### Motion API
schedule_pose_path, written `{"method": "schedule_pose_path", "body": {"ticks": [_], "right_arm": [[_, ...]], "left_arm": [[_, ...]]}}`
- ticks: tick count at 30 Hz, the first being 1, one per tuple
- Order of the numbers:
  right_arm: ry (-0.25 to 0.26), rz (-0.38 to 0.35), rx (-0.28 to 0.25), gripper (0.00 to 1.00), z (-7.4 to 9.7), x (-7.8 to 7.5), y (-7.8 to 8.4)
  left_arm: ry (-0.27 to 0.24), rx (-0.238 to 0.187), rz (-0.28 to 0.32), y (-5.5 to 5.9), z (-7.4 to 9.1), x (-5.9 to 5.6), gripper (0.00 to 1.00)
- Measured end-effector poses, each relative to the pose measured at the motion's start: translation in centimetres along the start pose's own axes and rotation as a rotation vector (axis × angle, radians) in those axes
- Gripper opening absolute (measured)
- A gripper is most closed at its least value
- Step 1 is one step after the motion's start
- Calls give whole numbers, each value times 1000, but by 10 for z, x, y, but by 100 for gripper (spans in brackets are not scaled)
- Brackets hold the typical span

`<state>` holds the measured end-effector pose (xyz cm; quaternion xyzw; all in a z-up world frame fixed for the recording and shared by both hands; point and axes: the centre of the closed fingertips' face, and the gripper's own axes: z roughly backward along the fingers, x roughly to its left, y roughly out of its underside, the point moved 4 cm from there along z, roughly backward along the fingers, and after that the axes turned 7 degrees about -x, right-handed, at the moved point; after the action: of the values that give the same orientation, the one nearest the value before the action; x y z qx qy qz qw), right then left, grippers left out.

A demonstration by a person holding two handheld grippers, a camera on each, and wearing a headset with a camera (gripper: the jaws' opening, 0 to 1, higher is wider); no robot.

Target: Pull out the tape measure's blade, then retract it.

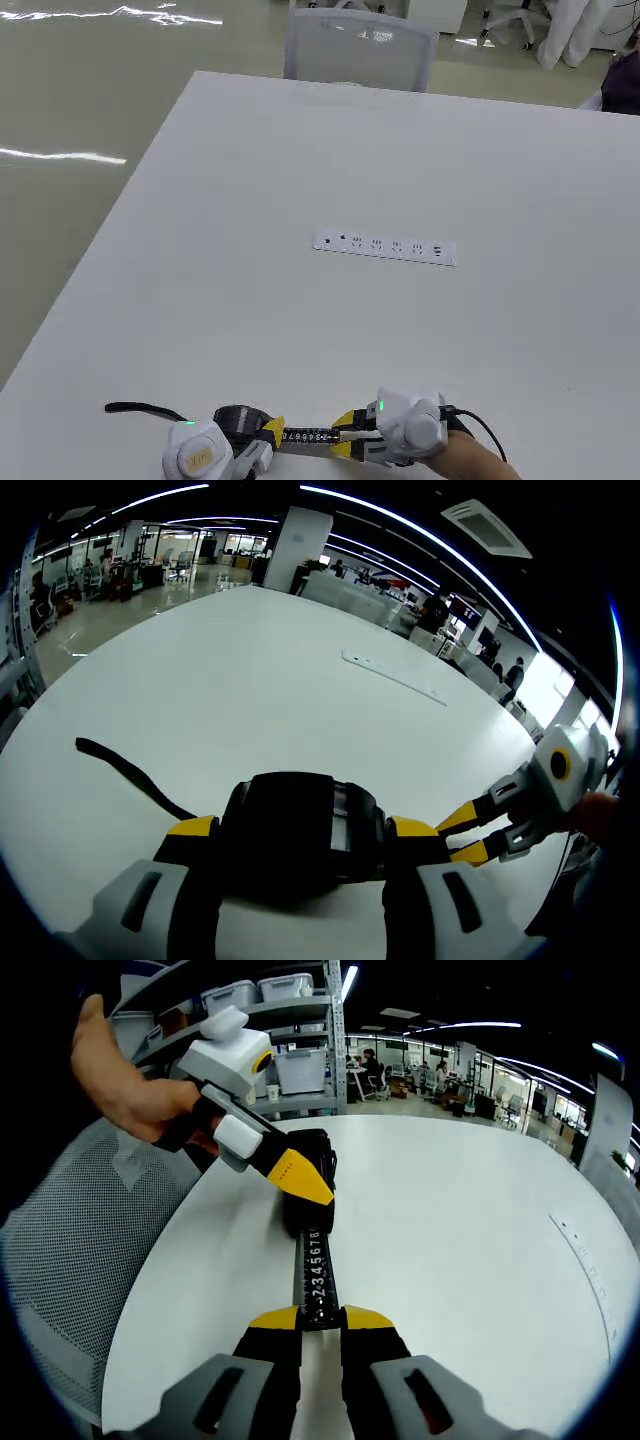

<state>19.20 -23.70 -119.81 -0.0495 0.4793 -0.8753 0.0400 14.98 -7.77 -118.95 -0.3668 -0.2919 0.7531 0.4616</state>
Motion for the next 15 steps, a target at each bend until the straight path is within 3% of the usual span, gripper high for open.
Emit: {"method": "schedule_pose_path", "body": {"ticks": [15], "right_arm": [[-5,-4,-12,12,-8,1,-5]], "left_arm": [[0,3,5,-1,0,0,63]]}}
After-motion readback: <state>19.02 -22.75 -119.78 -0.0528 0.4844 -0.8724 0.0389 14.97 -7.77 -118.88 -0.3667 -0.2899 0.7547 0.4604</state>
